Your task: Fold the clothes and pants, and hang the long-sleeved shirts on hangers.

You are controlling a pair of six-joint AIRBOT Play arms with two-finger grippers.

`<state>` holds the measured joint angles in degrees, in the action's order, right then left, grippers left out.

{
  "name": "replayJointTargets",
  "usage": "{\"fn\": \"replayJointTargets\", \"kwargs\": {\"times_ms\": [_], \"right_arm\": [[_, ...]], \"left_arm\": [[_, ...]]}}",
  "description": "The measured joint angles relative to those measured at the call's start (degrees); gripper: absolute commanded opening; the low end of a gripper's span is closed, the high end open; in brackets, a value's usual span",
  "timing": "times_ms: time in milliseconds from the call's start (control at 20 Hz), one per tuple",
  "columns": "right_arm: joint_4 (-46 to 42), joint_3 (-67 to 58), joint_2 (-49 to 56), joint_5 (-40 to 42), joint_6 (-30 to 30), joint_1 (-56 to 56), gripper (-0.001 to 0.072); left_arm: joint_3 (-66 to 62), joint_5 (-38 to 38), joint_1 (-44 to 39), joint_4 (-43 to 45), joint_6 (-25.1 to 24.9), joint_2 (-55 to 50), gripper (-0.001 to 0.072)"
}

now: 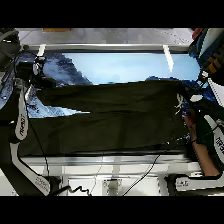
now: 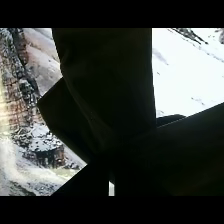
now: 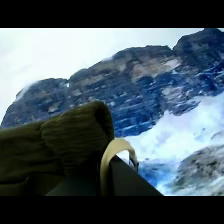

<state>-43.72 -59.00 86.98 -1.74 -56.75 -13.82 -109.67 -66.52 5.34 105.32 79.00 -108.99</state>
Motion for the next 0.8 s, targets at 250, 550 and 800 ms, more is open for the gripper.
{"fn": "replayJointTargets", "kwargs": {"times_ms": [250,550,800], "right_arm": [[-4.35,-0.09,-4.09,0.87,5.25,0.24,0.0035],[-6.23,-0.11,-10.58,-3.37,9.44,0.28,0.0035],[-7.04,-0.04,-11.87,-7.58,10.16,0.28,0.0035]], "left_arm": [[-0.02,-2.71,0.79,4.98,2.01,6.19,0.0020],[-0.04,-15.43,1.49,8.33,3.15,16.15,0.0019],[-0.04,-24.26,1.49,10.99,2.82,24.83,0.0019]]}}
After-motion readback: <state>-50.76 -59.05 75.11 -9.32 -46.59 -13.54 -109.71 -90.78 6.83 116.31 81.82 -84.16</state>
